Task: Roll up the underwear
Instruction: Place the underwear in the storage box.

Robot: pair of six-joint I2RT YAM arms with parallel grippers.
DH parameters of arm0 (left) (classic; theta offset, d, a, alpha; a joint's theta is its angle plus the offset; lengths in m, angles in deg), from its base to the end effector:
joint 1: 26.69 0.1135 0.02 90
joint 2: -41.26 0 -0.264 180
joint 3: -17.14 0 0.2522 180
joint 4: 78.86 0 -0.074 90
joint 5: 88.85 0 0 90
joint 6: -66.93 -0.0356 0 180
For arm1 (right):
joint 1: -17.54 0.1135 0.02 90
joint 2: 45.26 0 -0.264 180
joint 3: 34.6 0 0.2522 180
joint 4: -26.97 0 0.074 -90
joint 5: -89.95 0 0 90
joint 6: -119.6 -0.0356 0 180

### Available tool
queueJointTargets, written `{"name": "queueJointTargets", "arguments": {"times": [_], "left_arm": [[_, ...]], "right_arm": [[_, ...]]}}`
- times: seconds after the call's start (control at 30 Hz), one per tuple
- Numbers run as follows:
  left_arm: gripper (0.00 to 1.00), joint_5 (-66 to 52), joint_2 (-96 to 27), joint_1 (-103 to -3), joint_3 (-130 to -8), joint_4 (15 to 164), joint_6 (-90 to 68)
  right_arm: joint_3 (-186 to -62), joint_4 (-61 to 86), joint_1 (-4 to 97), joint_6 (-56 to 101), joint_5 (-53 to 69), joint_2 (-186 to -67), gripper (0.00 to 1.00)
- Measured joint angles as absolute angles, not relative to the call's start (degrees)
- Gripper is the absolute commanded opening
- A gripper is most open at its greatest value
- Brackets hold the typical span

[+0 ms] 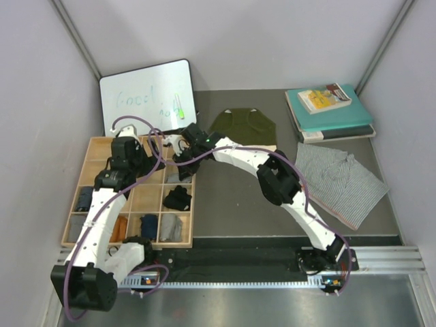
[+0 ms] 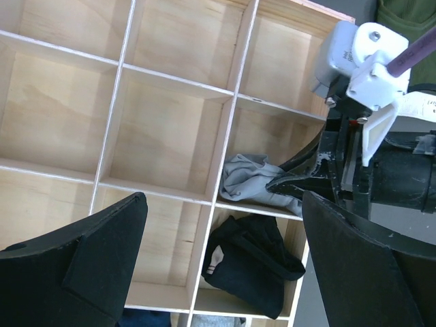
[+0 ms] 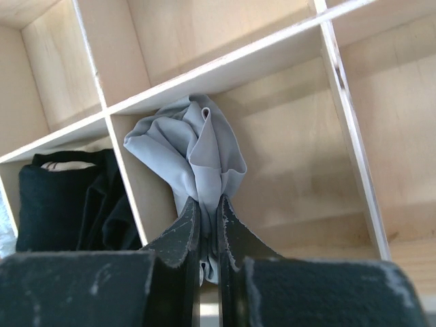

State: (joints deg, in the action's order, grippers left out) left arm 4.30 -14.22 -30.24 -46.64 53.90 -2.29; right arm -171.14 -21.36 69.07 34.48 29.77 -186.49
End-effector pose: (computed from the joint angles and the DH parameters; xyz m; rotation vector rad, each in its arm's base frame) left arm 0.2049 -0.0108 0.2986 -0.3670 2.2244 -0.1663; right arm 0.3223 0.4340 0.1744 -1.4234 2.1675 0.9735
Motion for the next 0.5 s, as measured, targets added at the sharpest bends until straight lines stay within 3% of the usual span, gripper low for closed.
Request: {"name": "queueJointTargets", "arguments": {"times": [0.17, 0.27, 0.4, 0.5], "left_arm": [[0.99, 4.3, -14.1, -30.2, -46.6, 53.9, -2.6], [0.99, 4.4, -14.1, -30.2, -46.6, 53.9, -2.9], [0.99, 4.5, -14.1, -30.2, -46.6, 53.9, -3.1], [0.99, 4.5, -14.0, -30.2, -46.5, 53.9, -3.3]], "right_arm": [[-173.4, -21.3, 69.5, 35.1, 30.3, -188.6, 0.00], [-173.4, -21.3, 69.7, 35.2, 30.3, -188.7, 0.07], [-173.4, -21.1, 69.9, 34.8, 30.5, -188.7, 0.36], [-173.4, -20.4, 70.4, 34.1, 30.7, -188.7, 0.47]]}}
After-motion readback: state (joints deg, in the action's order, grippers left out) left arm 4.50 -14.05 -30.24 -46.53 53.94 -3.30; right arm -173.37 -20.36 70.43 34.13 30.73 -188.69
